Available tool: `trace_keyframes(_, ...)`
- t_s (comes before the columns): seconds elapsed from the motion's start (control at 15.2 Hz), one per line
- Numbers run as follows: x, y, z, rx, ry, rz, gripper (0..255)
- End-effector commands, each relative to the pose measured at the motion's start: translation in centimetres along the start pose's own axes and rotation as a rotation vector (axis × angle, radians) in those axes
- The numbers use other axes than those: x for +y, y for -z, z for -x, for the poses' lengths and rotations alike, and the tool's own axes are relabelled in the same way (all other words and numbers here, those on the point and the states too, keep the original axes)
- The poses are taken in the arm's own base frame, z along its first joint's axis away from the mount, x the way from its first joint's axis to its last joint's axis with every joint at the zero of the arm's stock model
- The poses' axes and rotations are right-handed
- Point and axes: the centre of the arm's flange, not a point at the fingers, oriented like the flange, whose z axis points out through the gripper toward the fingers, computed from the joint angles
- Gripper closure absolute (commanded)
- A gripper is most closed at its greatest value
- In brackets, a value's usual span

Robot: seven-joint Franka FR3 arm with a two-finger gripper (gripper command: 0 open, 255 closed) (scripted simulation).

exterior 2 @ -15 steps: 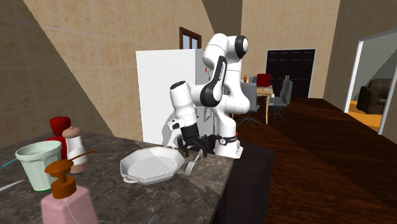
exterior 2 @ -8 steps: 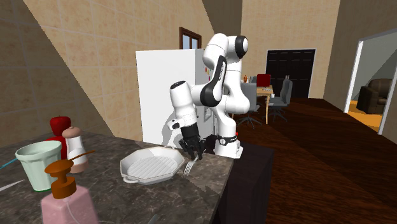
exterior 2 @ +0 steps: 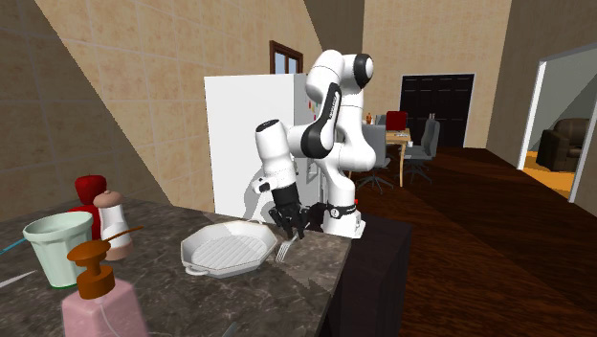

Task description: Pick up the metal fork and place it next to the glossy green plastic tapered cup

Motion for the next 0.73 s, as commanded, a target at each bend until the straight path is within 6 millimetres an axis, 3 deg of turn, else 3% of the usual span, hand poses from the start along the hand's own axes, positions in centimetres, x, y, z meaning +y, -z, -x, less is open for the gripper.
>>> trace_keyframes(0.0, -0.2, 0.9, 0.1, -0.001, 0.0, 0.0, 255)
trace_keyframes(0.66, -1.3, 6.0, 0.6, -0.001, 0.0, 0.0, 255)
